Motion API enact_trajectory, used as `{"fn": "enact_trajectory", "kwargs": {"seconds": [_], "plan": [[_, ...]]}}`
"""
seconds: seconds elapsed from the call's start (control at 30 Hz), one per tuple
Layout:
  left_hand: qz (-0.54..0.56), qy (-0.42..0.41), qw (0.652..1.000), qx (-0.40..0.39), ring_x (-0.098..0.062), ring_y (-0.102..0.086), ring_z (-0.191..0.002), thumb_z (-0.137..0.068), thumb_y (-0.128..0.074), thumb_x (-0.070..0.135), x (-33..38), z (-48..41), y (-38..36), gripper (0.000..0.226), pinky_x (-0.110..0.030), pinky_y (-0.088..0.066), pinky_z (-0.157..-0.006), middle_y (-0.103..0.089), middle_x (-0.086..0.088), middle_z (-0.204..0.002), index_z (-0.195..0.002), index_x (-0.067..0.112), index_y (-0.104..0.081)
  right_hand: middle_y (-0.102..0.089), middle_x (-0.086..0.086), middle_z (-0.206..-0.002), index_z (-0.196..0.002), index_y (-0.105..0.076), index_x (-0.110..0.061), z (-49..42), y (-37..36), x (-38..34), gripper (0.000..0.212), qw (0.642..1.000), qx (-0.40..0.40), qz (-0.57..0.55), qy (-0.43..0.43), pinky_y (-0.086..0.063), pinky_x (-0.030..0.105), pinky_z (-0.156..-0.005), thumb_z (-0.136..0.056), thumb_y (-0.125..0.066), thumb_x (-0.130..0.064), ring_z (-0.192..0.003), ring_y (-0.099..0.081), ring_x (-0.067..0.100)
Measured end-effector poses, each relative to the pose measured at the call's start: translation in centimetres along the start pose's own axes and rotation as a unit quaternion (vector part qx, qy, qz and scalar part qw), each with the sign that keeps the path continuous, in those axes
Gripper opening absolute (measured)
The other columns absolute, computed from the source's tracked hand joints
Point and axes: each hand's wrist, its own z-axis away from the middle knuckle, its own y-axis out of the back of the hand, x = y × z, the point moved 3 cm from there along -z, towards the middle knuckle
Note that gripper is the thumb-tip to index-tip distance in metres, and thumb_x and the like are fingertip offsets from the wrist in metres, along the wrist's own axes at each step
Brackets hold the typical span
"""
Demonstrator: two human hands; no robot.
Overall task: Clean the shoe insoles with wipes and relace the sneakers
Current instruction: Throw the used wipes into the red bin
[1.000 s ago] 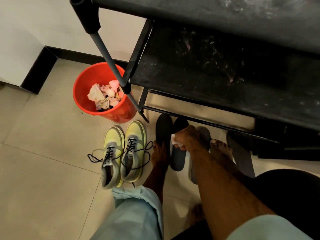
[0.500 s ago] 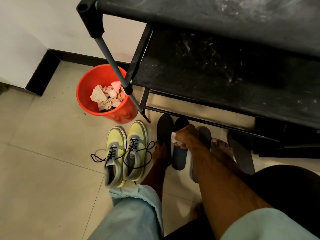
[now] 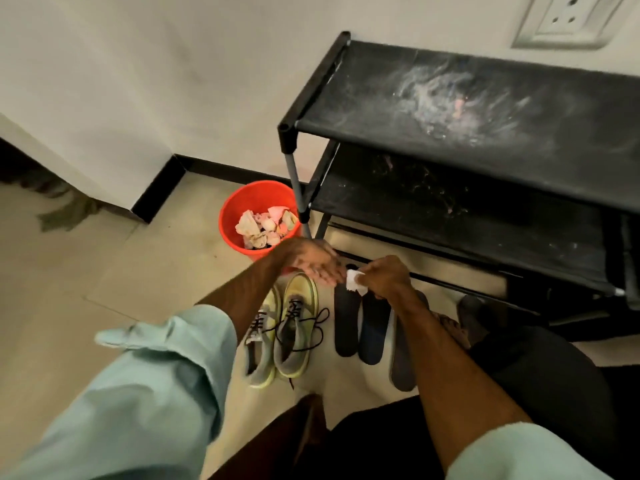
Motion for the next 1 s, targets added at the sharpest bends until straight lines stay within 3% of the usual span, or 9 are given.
{"fn": "enact_trajectory", "kwargs": {"seconds": [0.1,0.23,0.33,0.5,0.63,0.8,1.0], "plan": [[0.073,-0.050,0.996,0.012,-0.029,-0.071,-0.109,-0.104,-0.054,0.031,1.2,4.6,1.3,0.036,-0.043,-0.053,-0.101,-0.073,-0.017,-0.116,-0.123,0.003,-0.066,-0.076,0.014,-0.096,-0.098,-0.077,-0.006,1.8,0.4,-1.9,0.019,0.995,0.020,-0.097,0.010,-0.064,0.038,-0.073,-0.083,-0.083,-0.017,-0.077,-0.075,0.023],[0.124,-0.109,0.986,0.035,-0.028,-0.069,-0.113,-0.096,-0.069,0.027,-0.1,8.4,2.0,0.039,-0.042,-0.053,-0.101,-0.072,-0.015,-0.120,-0.129,0.007,-0.065,-0.076,0.018,-0.086,-0.081,-0.073,-0.003,4.4,-0.1,-4.4,0.009,0.969,0.020,-0.248,0.007,-0.061,0.028,-0.057,-0.081,-0.082,-0.002,-0.069,-0.076,0.026],[0.140,-0.131,0.979,0.068,-0.024,-0.071,-0.108,-0.090,-0.076,0.022,-2.1,9.2,1.6,0.042,-0.037,-0.057,-0.094,-0.073,-0.012,-0.117,-0.129,0.010,-0.065,-0.075,0.019,-0.086,-0.086,-0.073,0.002,5.5,-1.3,-6.0,0.008,0.951,-0.013,-0.309,0.017,-0.060,0.025,-0.055,-0.083,-0.076,0.008,-0.070,-0.076,0.028],[0.269,-0.160,0.935,0.168,-0.018,-0.074,-0.094,-0.095,-0.070,0.021,-6.0,7.9,1.9,0.037,-0.028,-0.060,-0.077,-0.074,-0.014,-0.113,-0.128,0.003,-0.065,-0.076,0.018,-0.094,-0.103,-0.073,-0.001,4.2,-4.0,-7.5,0.022,0.955,-0.075,-0.282,0.046,-0.063,0.040,-0.075,-0.083,-0.073,0.008,-0.087,-0.076,0.033],[0.348,-0.131,0.887,0.275,-0.008,-0.070,-0.068,-0.100,-0.061,0.011,-8.9,6.1,3.3,0.029,-0.027,-0.062,-0.071,-0.072,-0.010,-0.097,-0.127,0.000,-0.062,-0.077,0.008,-0.094,-0.105,-0.075,-0.014,2.3,-5.7,-7.9,0.023,0.970,-0.088,-0.216,0.066,-0.064,0.040,-0.076,-0.084,-0.073,-0.003,-0.089,-0.075,0.026],[0.346,-0.098,0.834,0.418,-0.020,-0.067,-0.061,-0.087,-0.076,0.005,-11.1,4.8,6.5,0.029,-0.034,-0.059,-0.064,-0.074,-0.018,-0.086,-0.113,-0.006,-0.067,-0.076,0.004,-0.093,-0.102,-0.075,-0.014,0.4,-7.3,-9.2,0.015,0.973,-0.082,-0.197,0.089,-0.063,0.034,-0.069,-0.090,-0.070,-0.006,-0.084,-0.074,0.018],[0.295,-0.055,0.786,0.540,-0.026,-0.075,-0.069,-0.066,-0.093,0.015,-11.4,3.2,10.8,0.027,-0.043,-0.064,-0.069,-0.076,-0.011,-0.080,-0.079,0.013,-0.070,-0.077,0.003,-0.086,-0.096,-0.073,-0.011,-1.1,-9.1,-9.9,0.013,0.974,-0.073,-0.190,0.096,-0.061,0.035,-0.065,-0.091,-0.066,-0.002,-0.072,-0.074,0.014]]}}
